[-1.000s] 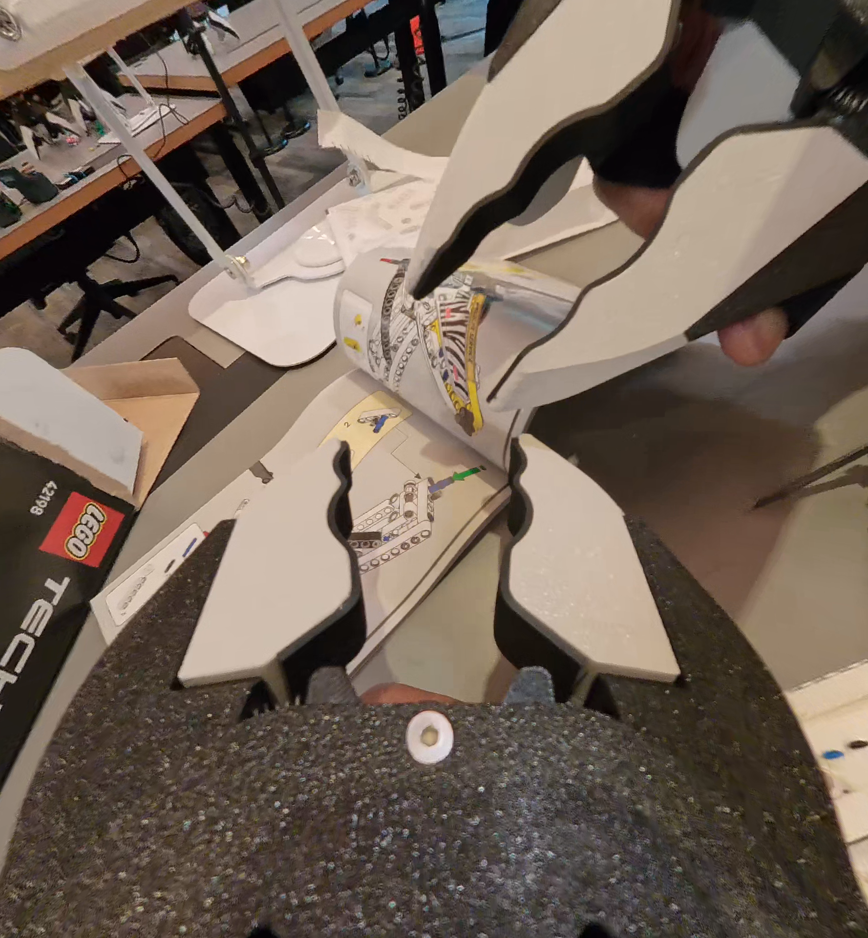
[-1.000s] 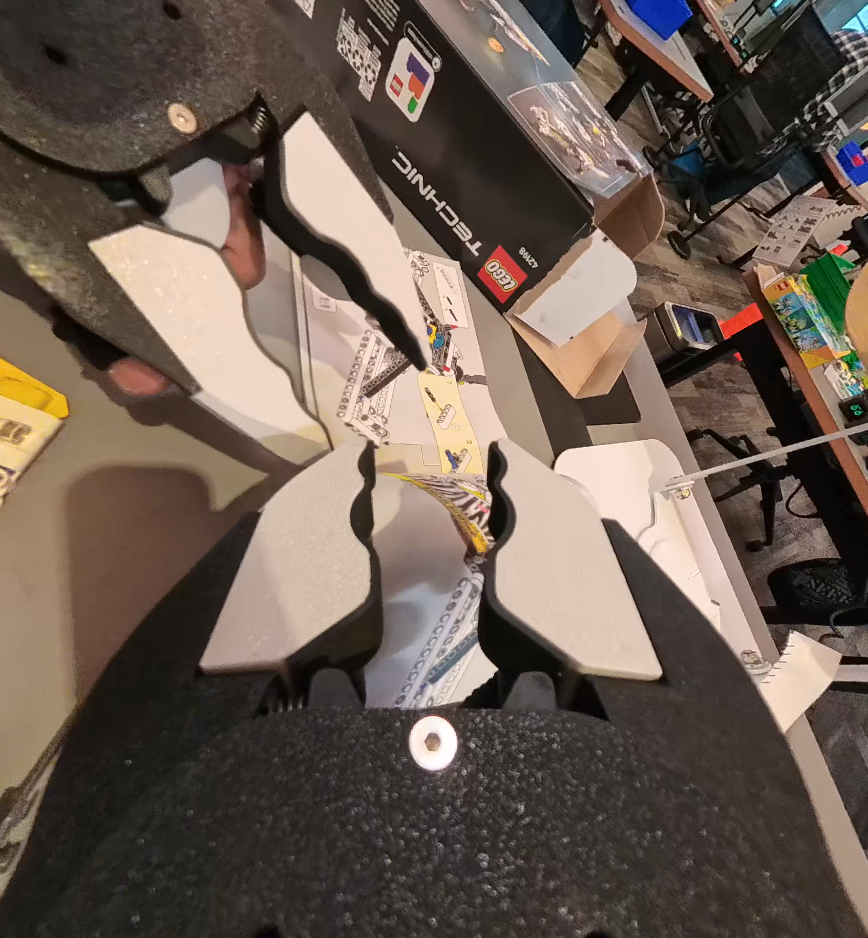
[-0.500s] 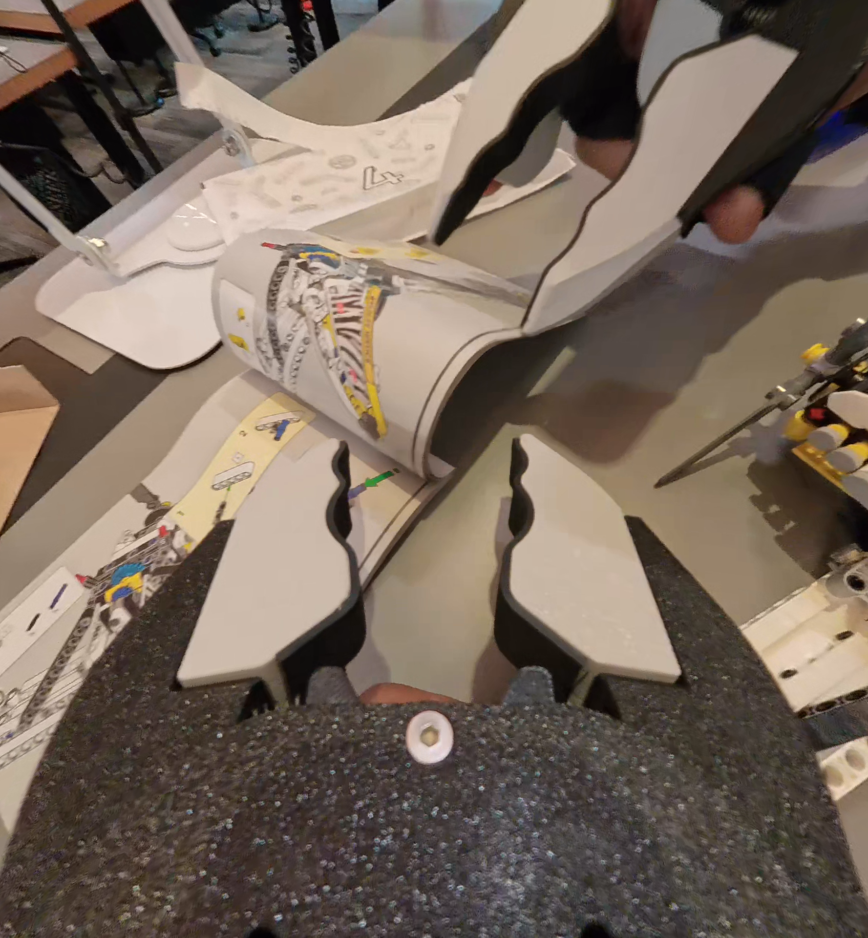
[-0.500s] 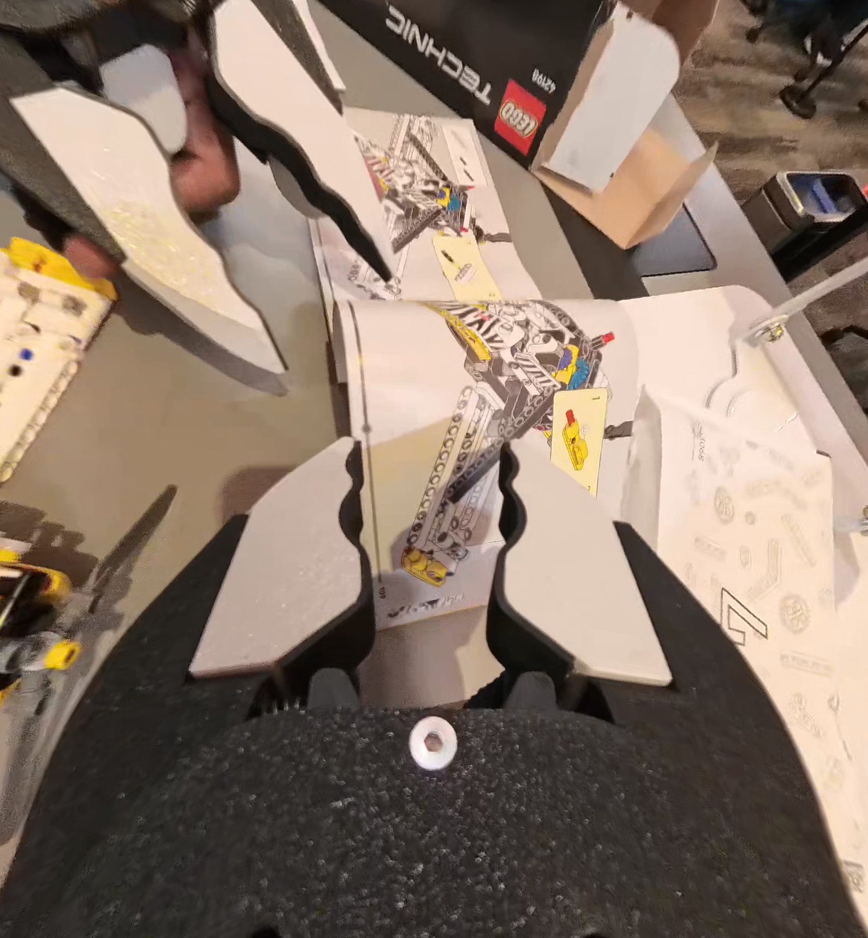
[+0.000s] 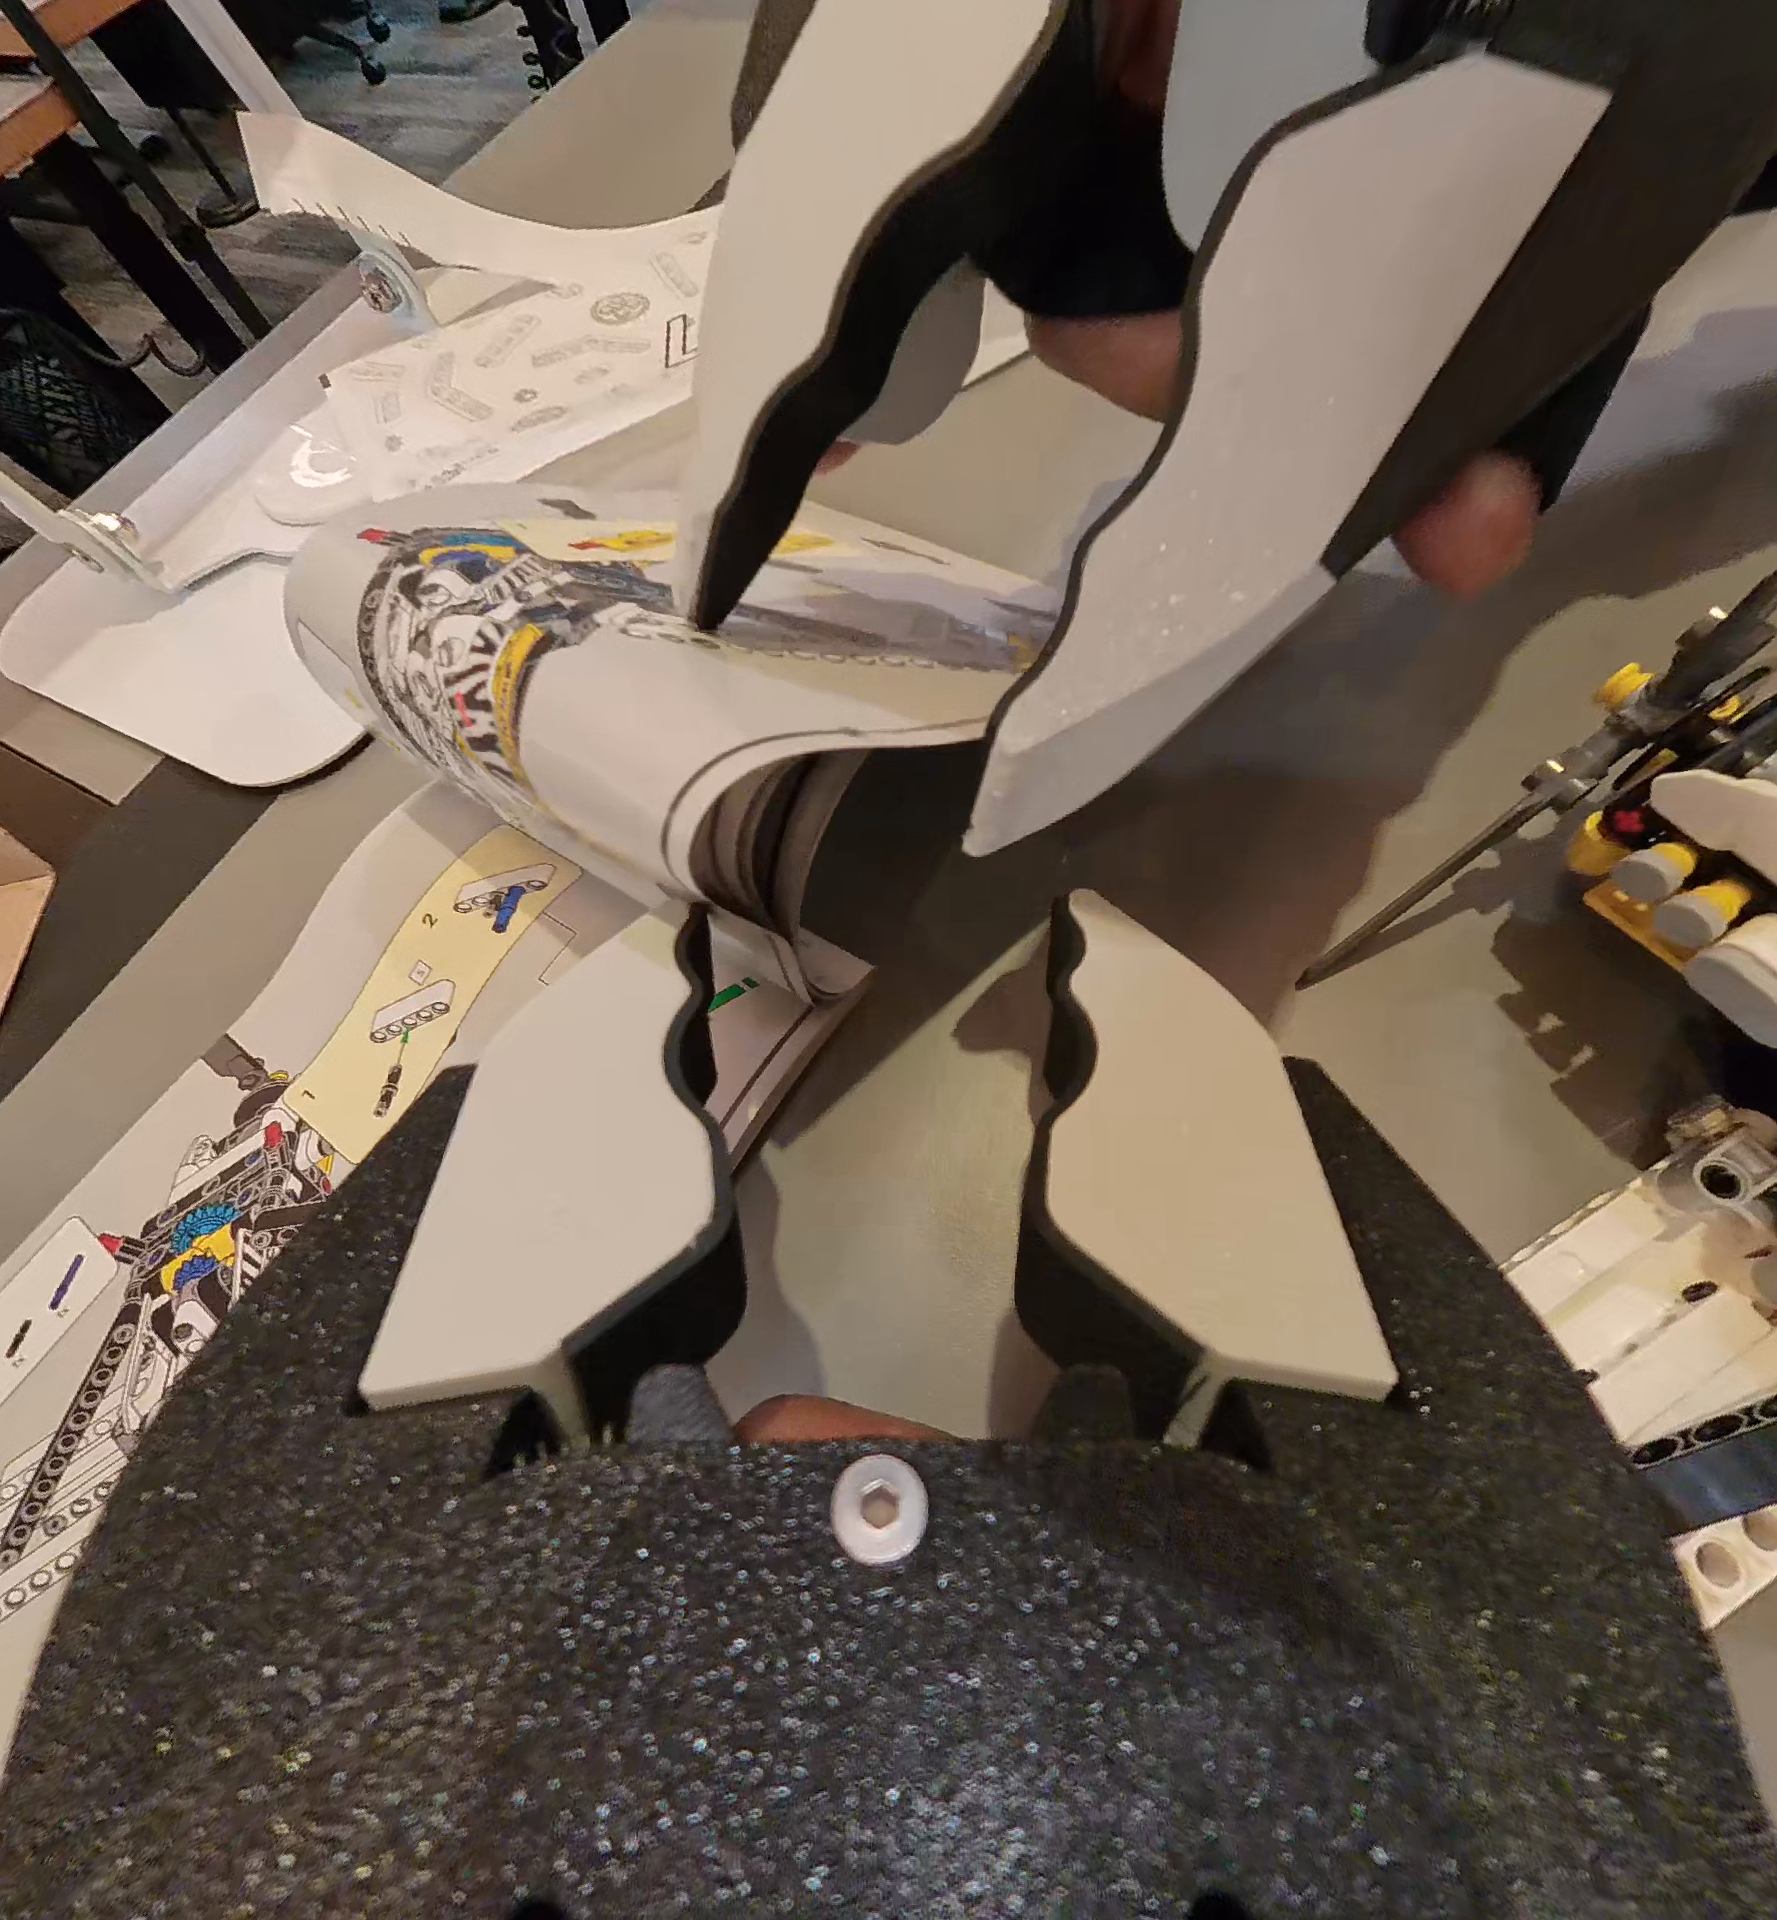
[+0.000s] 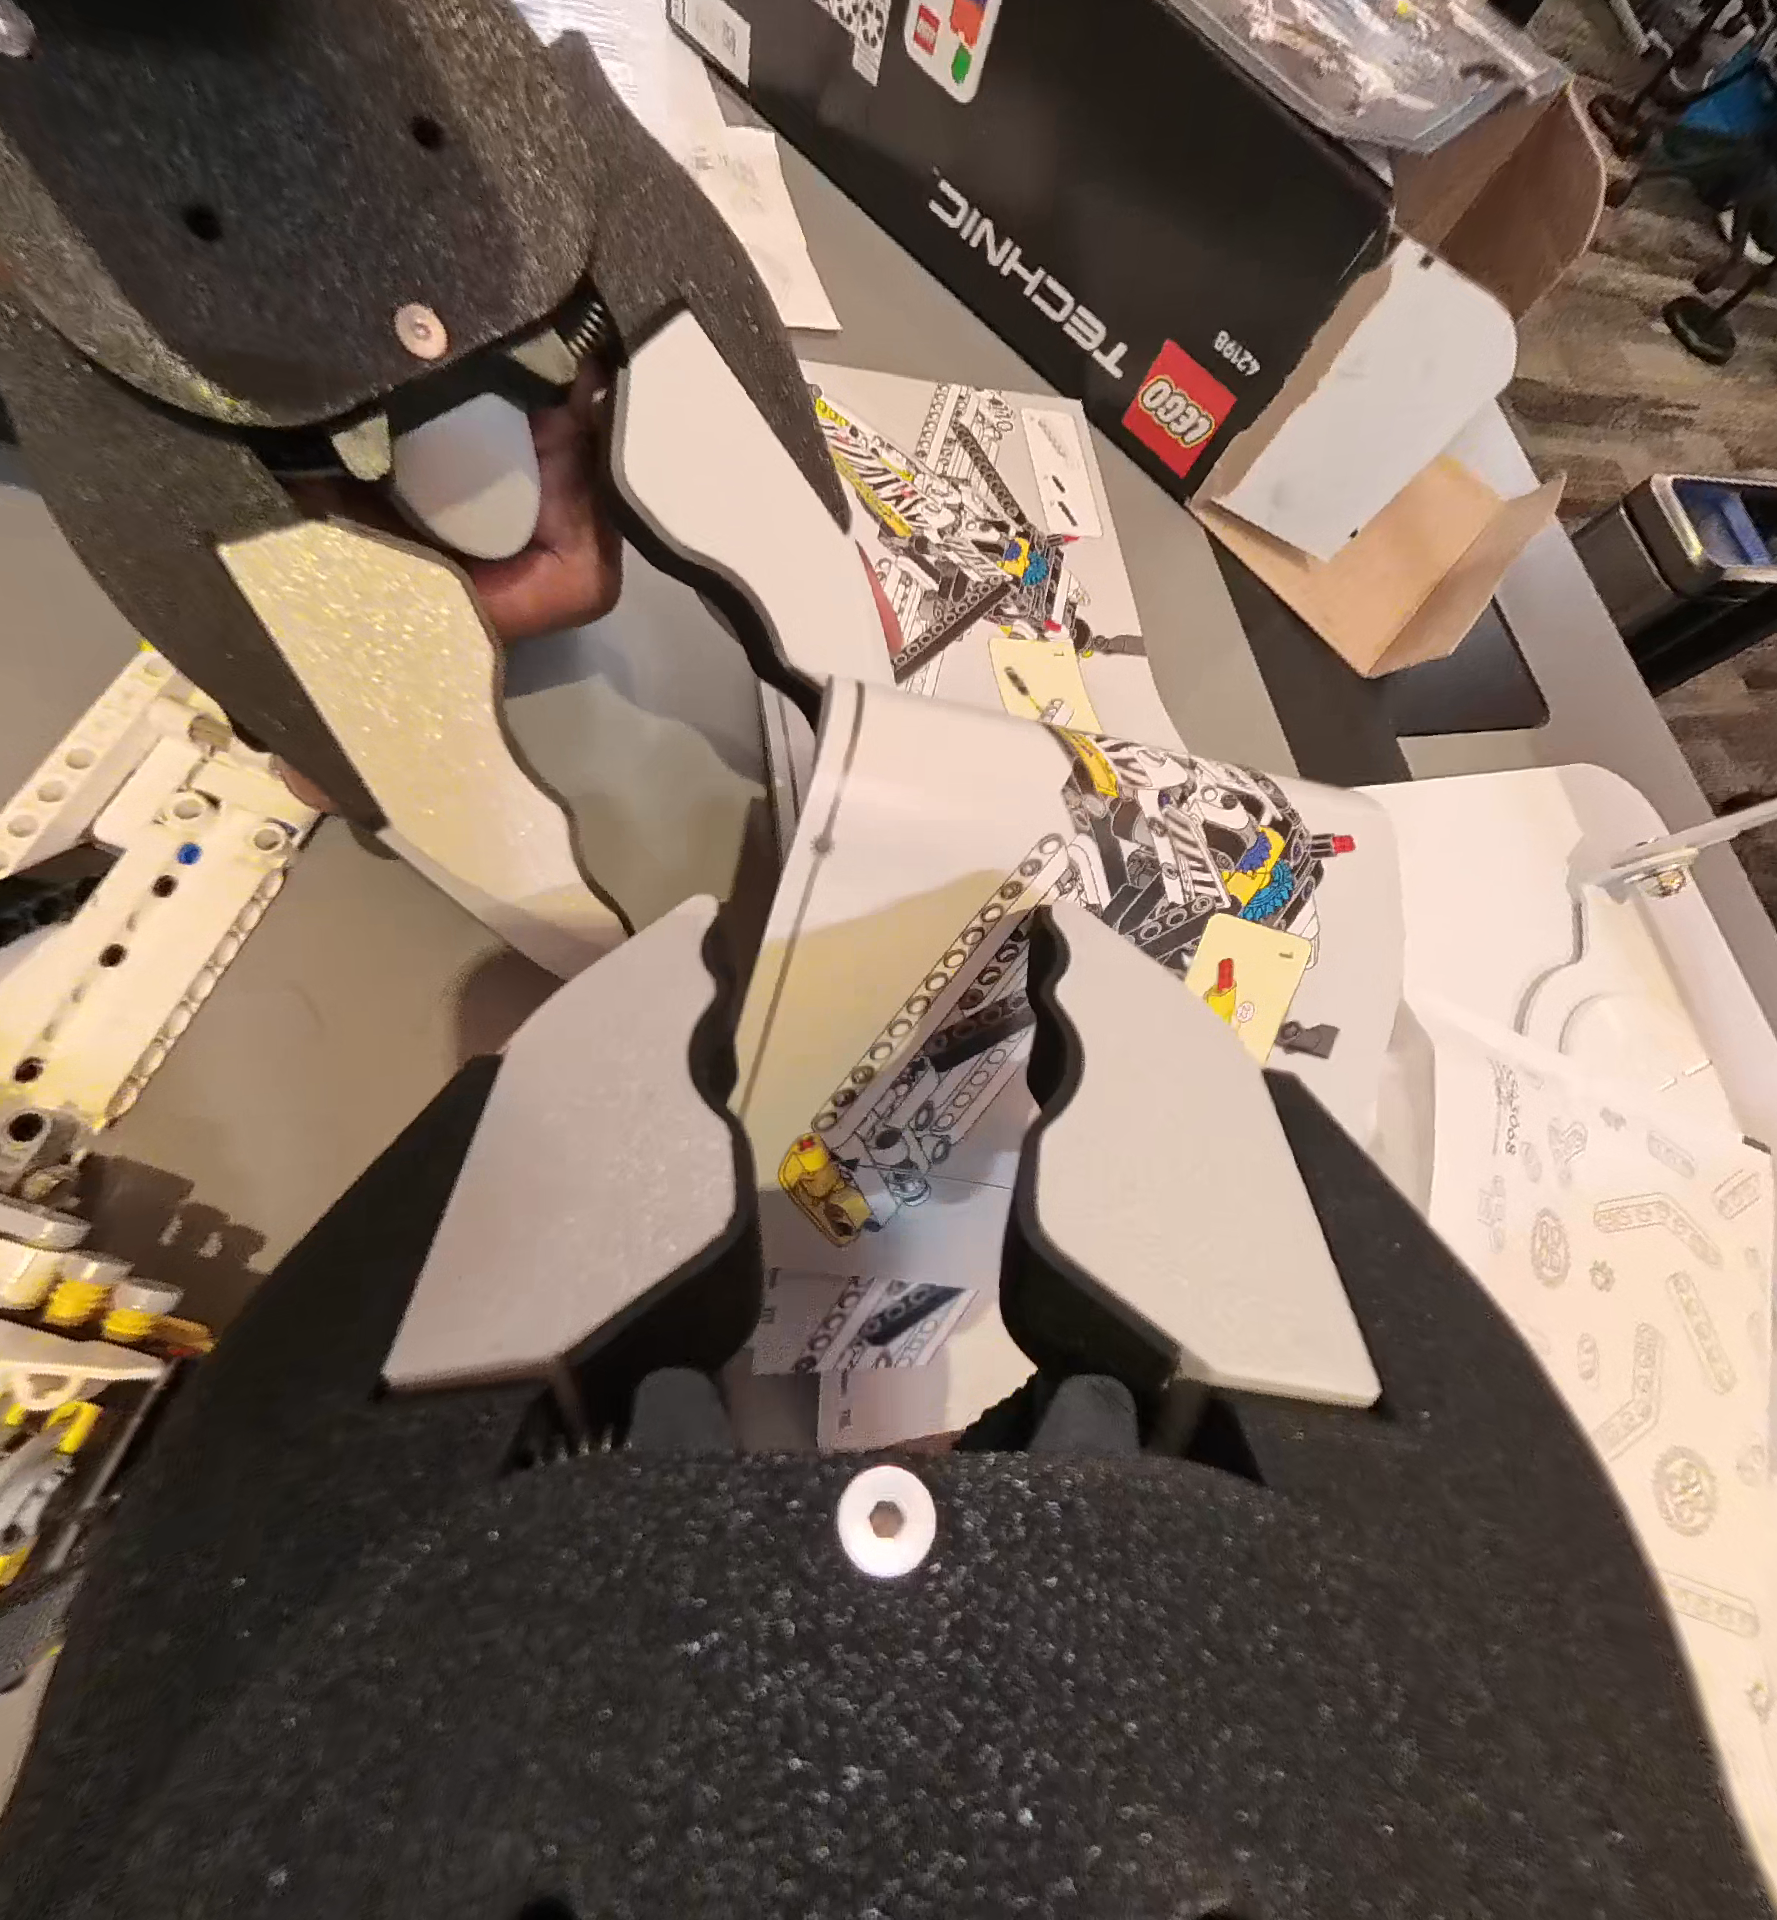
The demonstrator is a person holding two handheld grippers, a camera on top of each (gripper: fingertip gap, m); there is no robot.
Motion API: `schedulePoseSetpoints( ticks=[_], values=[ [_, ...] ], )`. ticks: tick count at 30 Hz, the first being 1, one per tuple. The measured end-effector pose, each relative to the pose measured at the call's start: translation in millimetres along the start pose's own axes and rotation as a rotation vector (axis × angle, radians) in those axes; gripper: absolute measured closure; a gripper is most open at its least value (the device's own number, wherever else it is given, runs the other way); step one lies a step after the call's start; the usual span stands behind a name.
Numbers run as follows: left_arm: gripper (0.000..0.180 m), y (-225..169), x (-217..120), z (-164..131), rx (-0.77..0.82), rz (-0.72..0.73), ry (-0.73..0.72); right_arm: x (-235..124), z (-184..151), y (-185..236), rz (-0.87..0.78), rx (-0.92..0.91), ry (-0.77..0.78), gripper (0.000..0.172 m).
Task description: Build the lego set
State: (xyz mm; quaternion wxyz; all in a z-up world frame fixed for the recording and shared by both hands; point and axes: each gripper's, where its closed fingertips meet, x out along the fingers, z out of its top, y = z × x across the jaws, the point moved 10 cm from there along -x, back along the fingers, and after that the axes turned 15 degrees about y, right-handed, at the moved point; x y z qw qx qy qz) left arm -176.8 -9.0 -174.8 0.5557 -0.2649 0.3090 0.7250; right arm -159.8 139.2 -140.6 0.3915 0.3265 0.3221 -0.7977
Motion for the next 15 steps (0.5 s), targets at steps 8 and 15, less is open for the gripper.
schedulePoseSetpoints(
  ticks=[8,15],
  values=[
    [0.119,0,0,0,-0.004,0.0,-0.006,2,10,1,-0.004,-0.033,-0.003,0.118],
    [0.121,5,-8,-2,-0.044,-0.038,-0.047,8,24,-10,0.027,-0.051,-0.035,0.119]
  ],
)
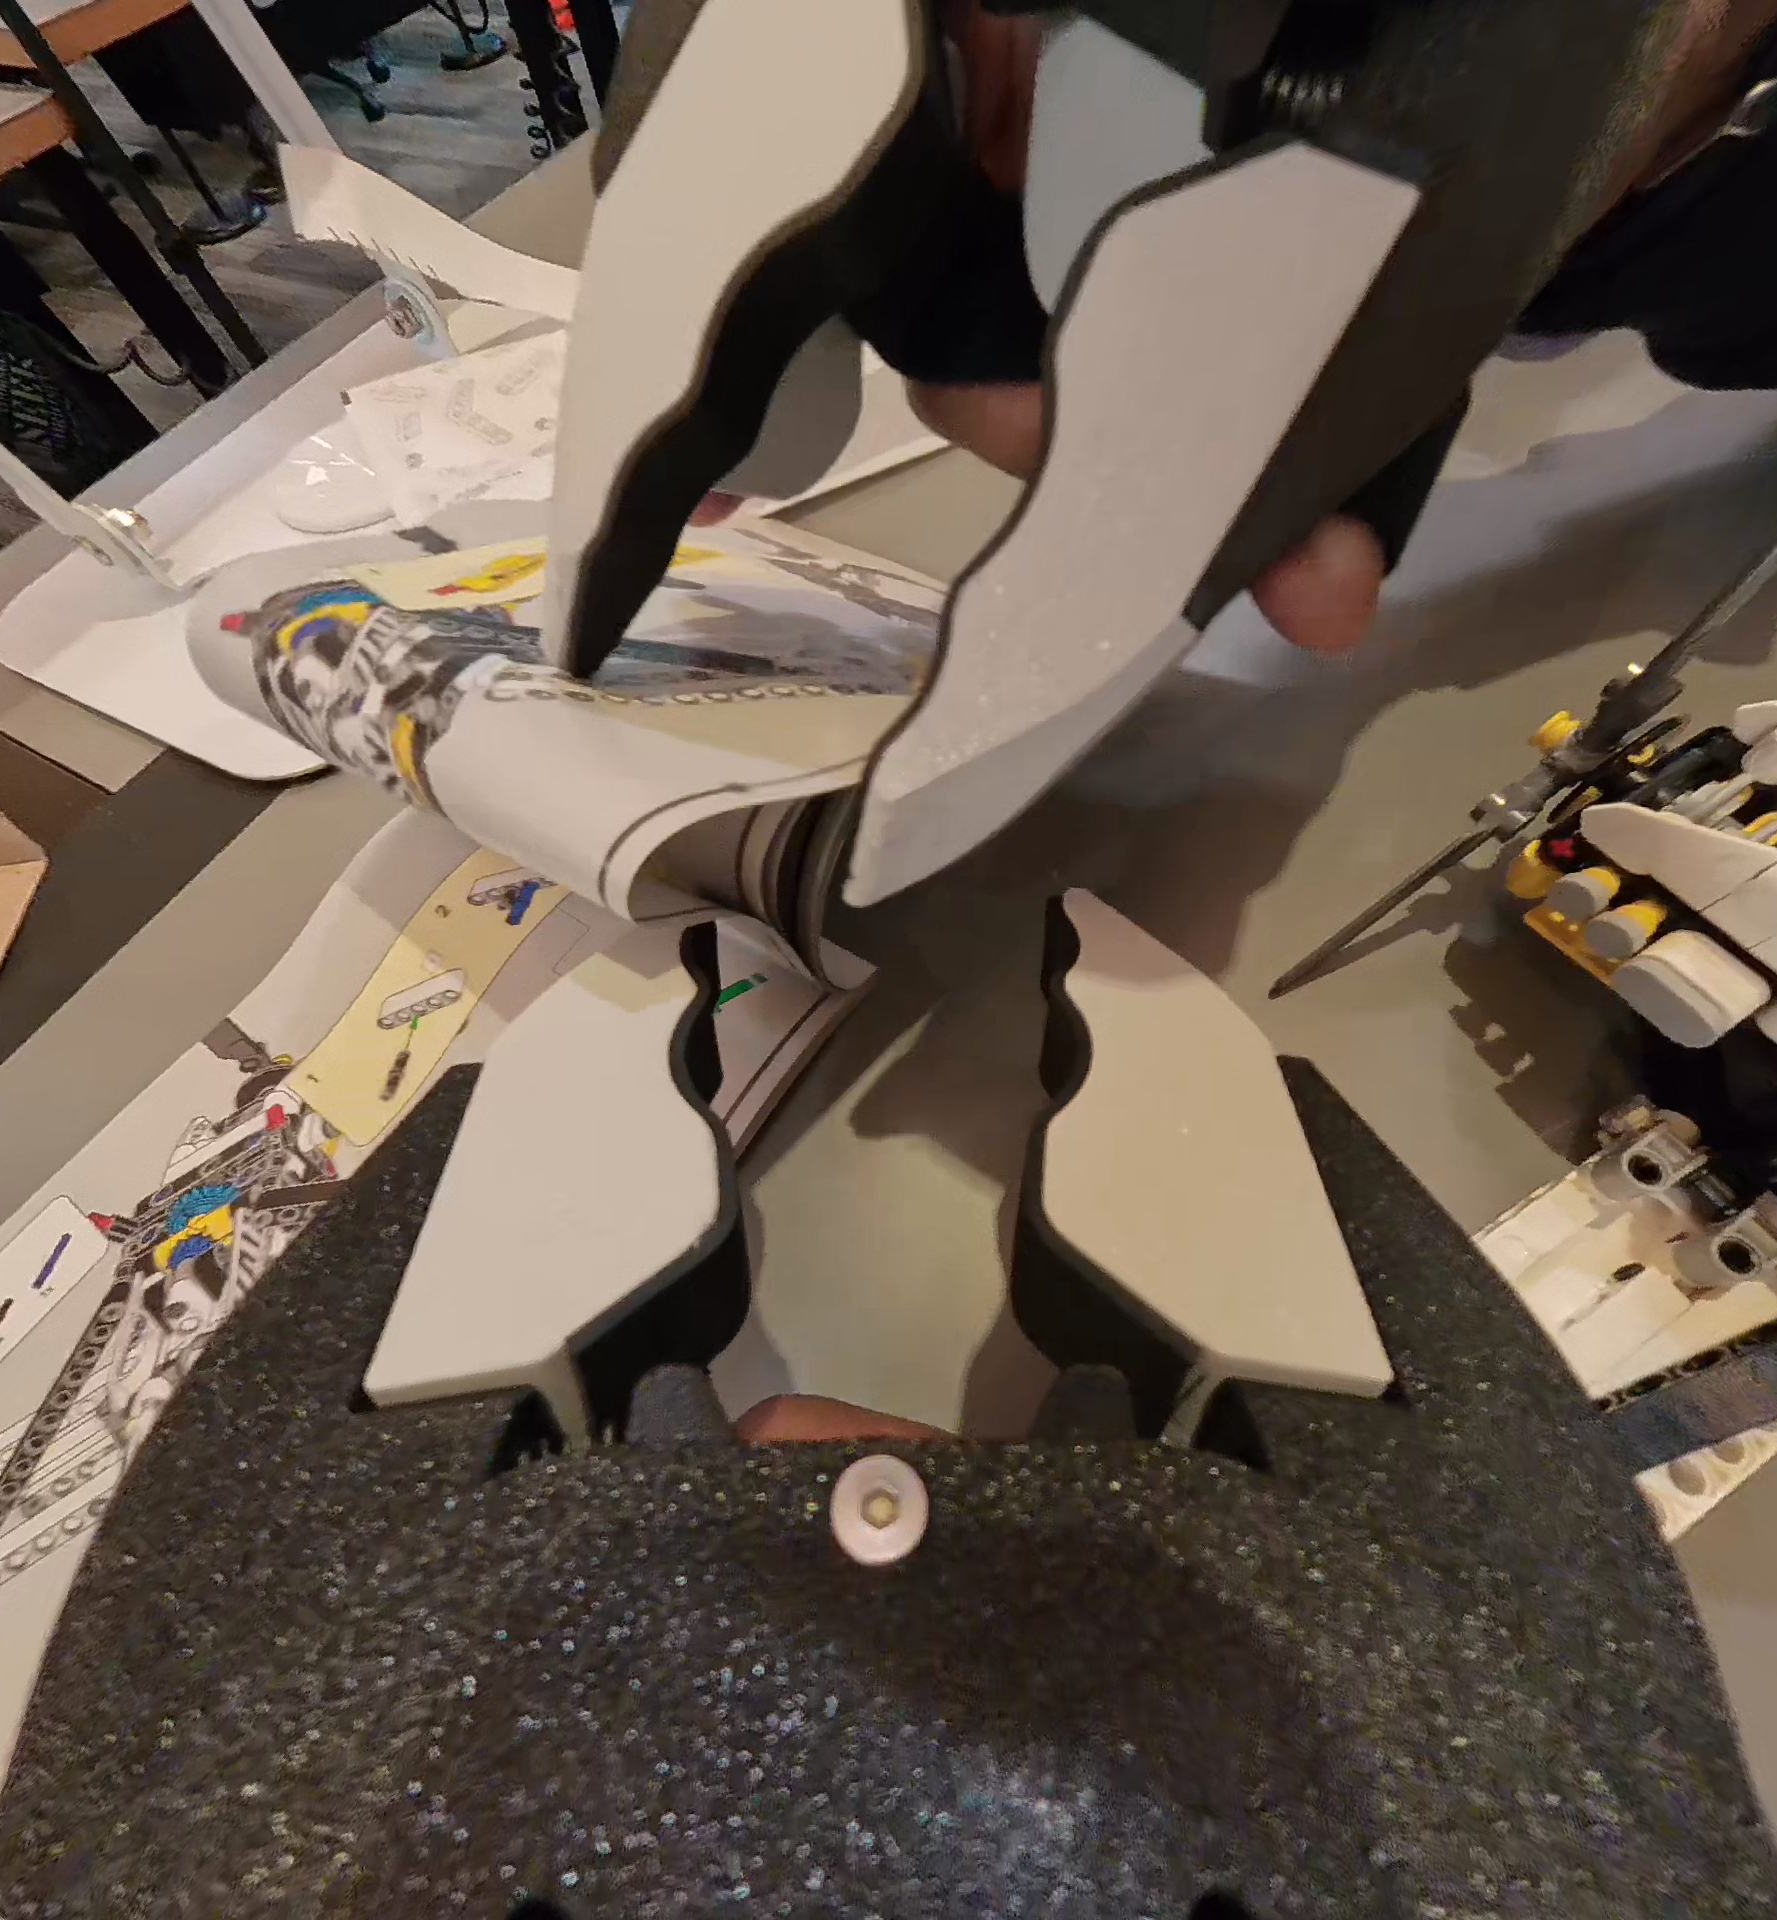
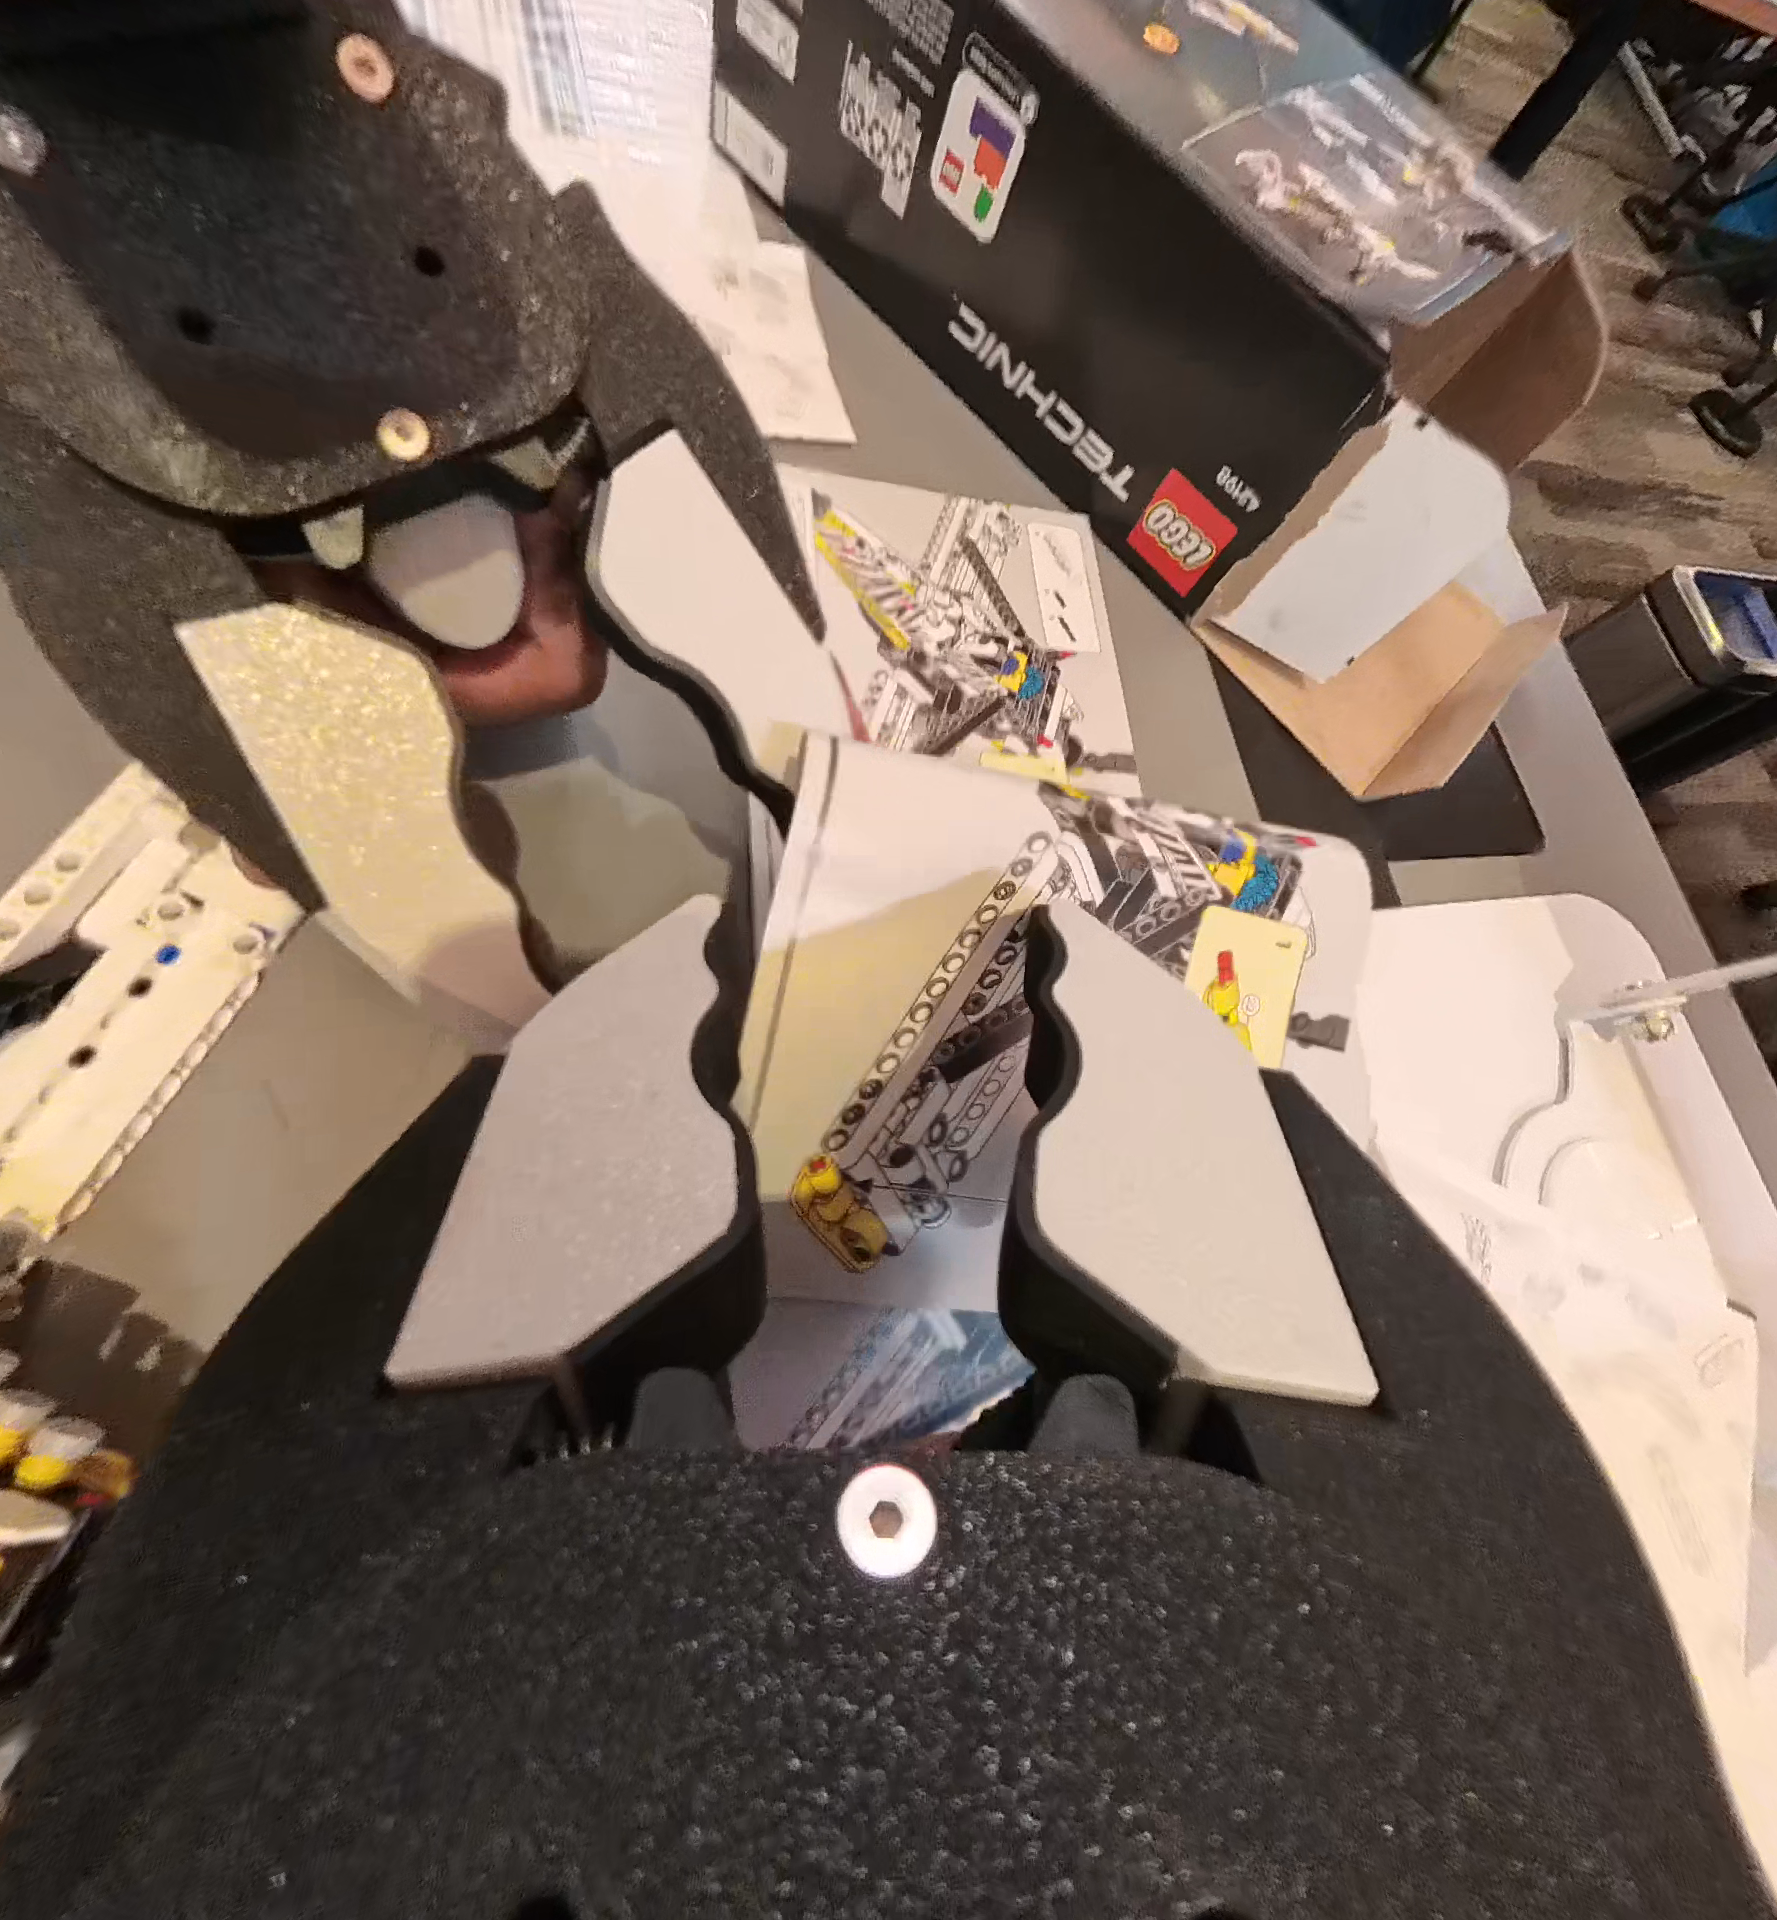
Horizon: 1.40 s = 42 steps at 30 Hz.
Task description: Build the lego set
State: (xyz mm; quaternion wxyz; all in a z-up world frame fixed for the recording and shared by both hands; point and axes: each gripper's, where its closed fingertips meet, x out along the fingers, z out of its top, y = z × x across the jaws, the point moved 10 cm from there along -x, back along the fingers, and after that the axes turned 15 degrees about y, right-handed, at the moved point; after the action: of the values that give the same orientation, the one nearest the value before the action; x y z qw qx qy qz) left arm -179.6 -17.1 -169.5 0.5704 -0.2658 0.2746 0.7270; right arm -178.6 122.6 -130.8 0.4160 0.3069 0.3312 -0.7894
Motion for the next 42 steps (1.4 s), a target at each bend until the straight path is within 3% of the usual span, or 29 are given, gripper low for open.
schedulePoseSetpoints(
  ticks=[8,20,25,30,35,42],
  values=[
    [0.123,12,-13,-7,-0.039,0.042,-0.019,9,25,-16,-0.037,-0.029,0.013,0.121],
    [0.124,27,-20,-20,-0.159,0.14,0.059,27,52,-11,-0.293,-0.156,0.06,0.122],
    [0.124,34,-25,-29,-0.224,0.14,0.088,15,57,-4,-0.374,-0.167,-0.02,0.122],
    [0.124,39,-27,-35,-0.261,0.137,0.079,-12,54,1,-0.353,-0.093,-0.161,0.13],
    [0.125,44,-35,-42,-0.28,0.175,0.077,-29,21,9,-0.405,0.01,-0.179,0.134],
    [0.128,60,-48,-60,-0.374,0.19,0.044,-37,-72,21,-0.417,0.315,-0.075,0.138]
  ],
)
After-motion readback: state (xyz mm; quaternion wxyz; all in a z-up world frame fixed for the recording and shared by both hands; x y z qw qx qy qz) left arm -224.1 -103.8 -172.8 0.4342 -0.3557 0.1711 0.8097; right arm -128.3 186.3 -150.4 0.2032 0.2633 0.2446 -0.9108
